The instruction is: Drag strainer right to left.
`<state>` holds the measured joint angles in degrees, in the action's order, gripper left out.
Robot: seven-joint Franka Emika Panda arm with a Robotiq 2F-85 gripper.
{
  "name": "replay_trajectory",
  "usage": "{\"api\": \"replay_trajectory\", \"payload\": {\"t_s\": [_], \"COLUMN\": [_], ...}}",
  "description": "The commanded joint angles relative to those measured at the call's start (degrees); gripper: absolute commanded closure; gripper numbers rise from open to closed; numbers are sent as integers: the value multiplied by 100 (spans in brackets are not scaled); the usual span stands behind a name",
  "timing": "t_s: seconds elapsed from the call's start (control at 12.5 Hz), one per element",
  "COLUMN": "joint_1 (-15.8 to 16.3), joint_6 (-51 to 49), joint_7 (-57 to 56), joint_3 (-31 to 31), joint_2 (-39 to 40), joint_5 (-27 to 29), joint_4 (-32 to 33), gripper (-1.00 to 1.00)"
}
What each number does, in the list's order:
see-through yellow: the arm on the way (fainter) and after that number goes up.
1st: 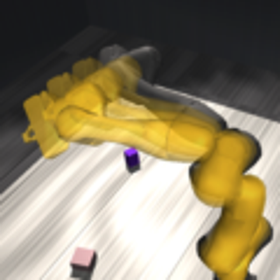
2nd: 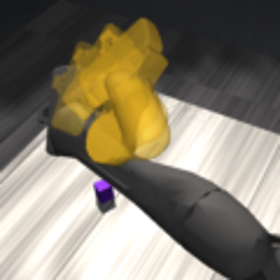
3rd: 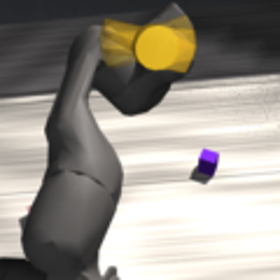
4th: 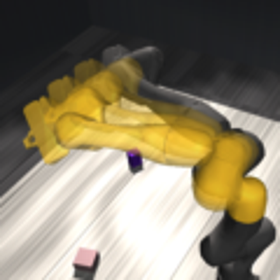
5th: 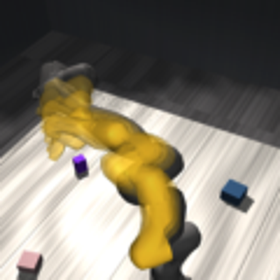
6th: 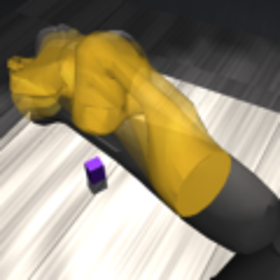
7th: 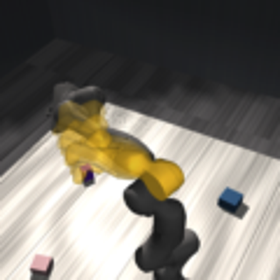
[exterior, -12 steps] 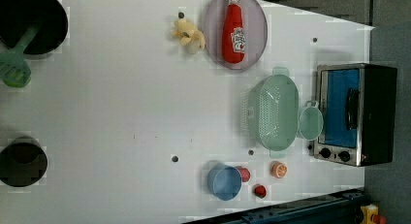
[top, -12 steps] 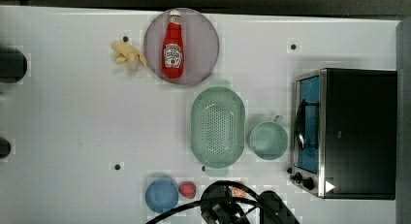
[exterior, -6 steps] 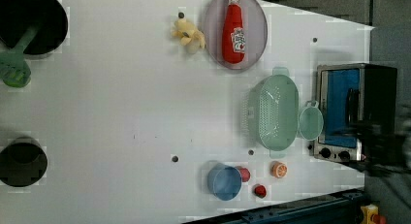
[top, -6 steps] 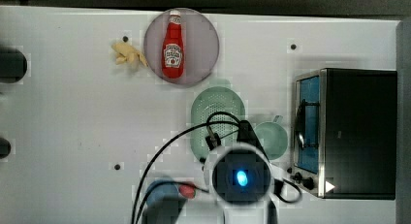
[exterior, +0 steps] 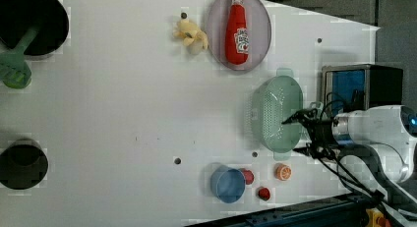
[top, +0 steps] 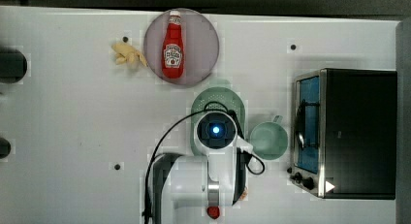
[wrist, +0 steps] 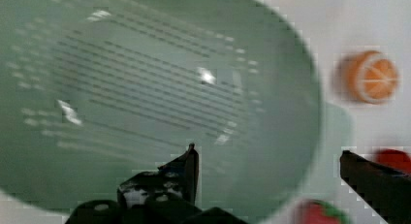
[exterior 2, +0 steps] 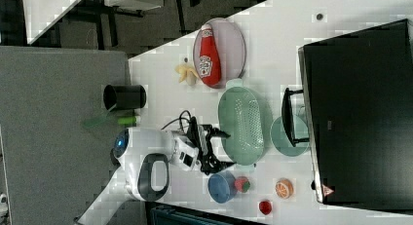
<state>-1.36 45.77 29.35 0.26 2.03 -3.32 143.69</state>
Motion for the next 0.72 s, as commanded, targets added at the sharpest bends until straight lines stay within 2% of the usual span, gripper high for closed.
{"api": "replay_trajectory", "payload": {"t_s": [0.08,0.48,0.72], "joint_1": [102,178,278], "joint_6": [740,2028,2517], "joint_7": [707,1880,1958], "joint_3": [22,65,150], "joint_2": [290,1346,1683], "joint_5": [39,44,44], "joint_4": [-155,-153,-157], "gripper": [-100,-100,-100]}}
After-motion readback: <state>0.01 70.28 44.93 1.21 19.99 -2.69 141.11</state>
